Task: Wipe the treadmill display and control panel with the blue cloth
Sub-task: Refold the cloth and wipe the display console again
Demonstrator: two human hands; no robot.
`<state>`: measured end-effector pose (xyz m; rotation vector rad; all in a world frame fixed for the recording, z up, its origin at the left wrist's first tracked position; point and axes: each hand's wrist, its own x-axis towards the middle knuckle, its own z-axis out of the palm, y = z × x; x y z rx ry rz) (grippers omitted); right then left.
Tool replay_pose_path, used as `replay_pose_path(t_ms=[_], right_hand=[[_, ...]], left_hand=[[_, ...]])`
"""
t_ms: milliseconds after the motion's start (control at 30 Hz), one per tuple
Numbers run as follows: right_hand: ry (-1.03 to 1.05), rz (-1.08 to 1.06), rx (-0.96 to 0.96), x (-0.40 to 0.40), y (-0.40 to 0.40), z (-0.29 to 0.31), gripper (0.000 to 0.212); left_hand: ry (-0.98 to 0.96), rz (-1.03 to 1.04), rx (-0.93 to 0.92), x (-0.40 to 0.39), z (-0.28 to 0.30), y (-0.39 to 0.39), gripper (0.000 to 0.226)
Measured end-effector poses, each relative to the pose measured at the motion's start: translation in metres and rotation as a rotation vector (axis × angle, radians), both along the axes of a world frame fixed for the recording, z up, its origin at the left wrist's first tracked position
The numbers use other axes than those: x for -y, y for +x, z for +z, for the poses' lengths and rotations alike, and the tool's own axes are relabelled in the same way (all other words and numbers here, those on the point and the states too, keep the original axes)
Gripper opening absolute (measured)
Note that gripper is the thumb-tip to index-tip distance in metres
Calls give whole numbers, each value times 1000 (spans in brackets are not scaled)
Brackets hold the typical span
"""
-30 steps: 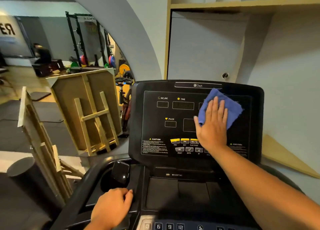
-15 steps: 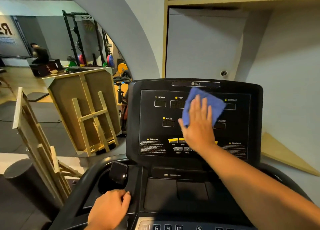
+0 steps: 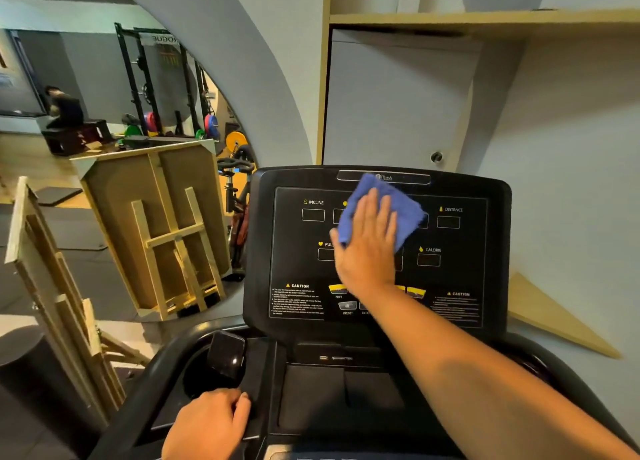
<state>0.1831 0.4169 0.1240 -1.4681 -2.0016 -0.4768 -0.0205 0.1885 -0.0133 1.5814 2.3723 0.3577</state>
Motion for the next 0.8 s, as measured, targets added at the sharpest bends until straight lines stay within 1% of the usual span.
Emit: replay_pose_path(t_ms=[100,133,167,200,233,300,333,367,433,500,567,667,800], right_hand=[[44,201,279,-2,36,-13,78],[41,242,339,-7,54,-12,78],[14,260,356,-12,73,-10,80],[-31,244,298,-16,93,-9,80],[-71,184,182,-20,113,-8,77],[-79,-24,-90,-23,148,-7,70],[-77,-125,-202,-23,157,-6,71],[-89,-194,-284,-24,159,-5,73],[-122,-251,-405,-26,141,4,78],[-135,-240,-443,-25,103,13,80],[-124,-175,-372,-19,58,17,82],[-96,-71,-251,-1,-10,16,83],[5,204,98,20,-80,2,83]], left_hand=[[-12,8,9,0,2,3,41],[-20,9,7,0,3,3,41],[-25,10,9,0,3,3,41],[-31,9,14,0,5,3,40],[-31,7,19,0,6,3,40],[-7,4,30,1,10,5,40],[5,3,36,2,11,6,40],[7,3,40,2,12,8,40],[-1,11,46,2,13,8,41],[-27,33,54,1,16,9,40],[-50,42,62,-2,17,8,40],[-9,36,65,0,16,8,40],[40,11,54,5,16,6,42]])
